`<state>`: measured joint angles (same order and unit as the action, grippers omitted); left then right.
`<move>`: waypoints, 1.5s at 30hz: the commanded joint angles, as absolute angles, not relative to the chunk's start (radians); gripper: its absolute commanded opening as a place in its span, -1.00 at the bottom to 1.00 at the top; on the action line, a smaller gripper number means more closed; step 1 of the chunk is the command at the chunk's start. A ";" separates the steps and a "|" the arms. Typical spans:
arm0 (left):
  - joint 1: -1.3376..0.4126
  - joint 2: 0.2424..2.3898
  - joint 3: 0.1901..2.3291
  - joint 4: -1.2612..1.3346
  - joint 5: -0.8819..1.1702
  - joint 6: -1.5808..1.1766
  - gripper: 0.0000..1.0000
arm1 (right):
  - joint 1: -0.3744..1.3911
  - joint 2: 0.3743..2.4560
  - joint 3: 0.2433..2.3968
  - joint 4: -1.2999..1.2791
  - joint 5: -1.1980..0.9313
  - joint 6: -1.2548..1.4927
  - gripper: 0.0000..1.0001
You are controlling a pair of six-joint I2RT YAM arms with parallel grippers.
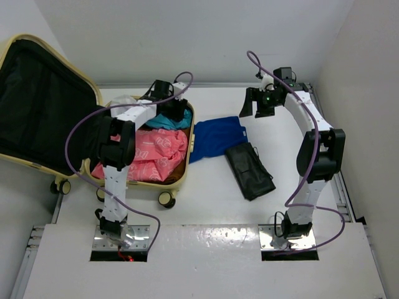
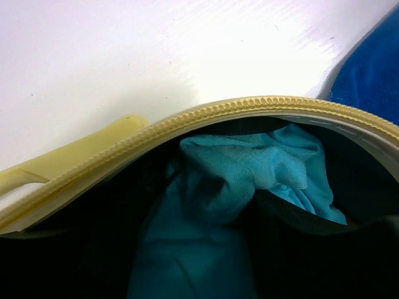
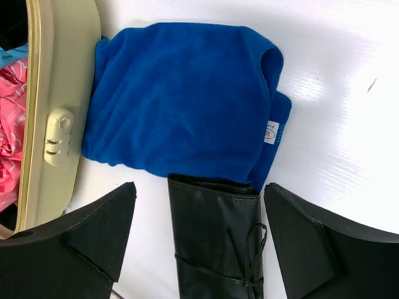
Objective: Pack the luggage
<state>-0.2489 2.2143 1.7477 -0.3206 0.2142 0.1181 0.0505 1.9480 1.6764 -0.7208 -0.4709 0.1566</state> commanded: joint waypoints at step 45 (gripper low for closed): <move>-0.641 2.382 1.925 -0.657 0.181 0.537 0.71 | -0.115 1.784 1.552 -0.767 -0.479 0.170 0.74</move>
